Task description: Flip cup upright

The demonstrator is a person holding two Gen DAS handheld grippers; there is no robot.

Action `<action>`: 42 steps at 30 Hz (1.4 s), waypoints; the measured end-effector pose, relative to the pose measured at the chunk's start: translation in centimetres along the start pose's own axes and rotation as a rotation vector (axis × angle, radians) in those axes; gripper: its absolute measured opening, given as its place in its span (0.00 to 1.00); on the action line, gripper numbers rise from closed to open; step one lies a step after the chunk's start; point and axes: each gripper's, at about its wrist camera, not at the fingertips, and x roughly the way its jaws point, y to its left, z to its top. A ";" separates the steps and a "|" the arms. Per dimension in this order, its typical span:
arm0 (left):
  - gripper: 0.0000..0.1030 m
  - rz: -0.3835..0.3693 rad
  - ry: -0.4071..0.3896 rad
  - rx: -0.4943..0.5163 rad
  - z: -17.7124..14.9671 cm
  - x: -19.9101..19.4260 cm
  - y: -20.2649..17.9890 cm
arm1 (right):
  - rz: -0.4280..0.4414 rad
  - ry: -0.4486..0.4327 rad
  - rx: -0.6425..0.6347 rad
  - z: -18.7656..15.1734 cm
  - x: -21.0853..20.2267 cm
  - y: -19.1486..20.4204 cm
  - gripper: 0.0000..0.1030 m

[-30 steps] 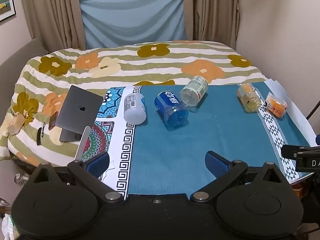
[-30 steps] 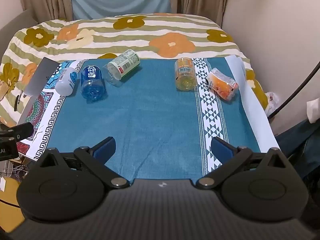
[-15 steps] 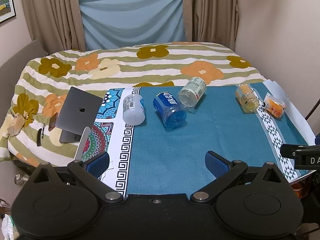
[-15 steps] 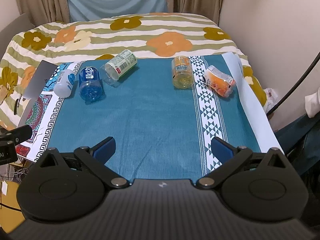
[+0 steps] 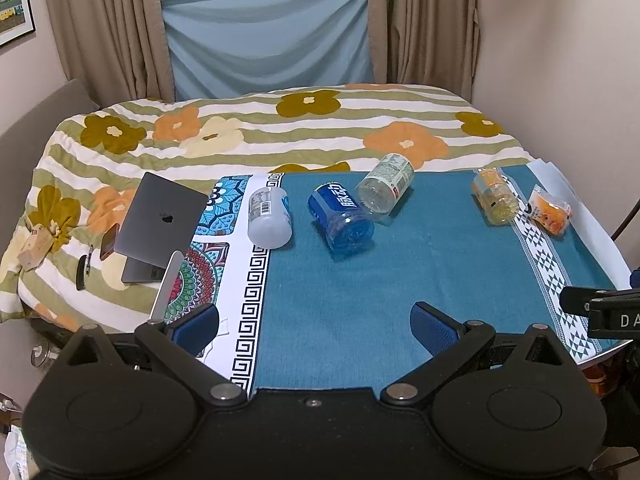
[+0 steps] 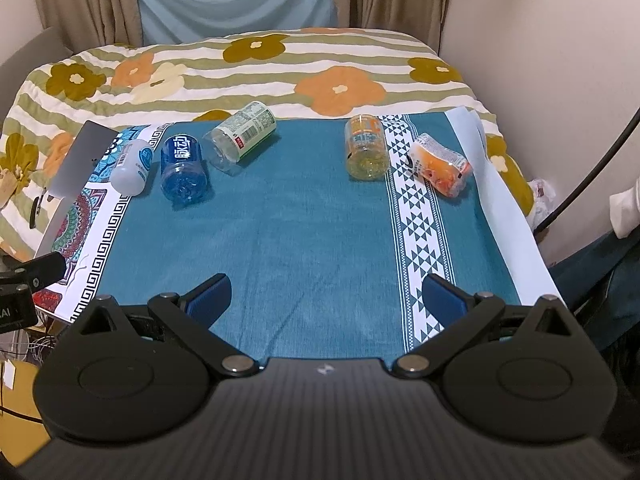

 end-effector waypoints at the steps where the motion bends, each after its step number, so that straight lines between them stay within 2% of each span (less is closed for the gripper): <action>1: 1.00 0.000 -0.001 0.000 0.0 0.0 0.0 | 0.000 0.000 0.000 0.0 0.0 0.0 1.00; 42: 1.00 0.020 -0.005 0.004 0.3 -0.7 -1.0 | 0.008 -0.005 -0.007 0.0 -0.4 0.2 1.00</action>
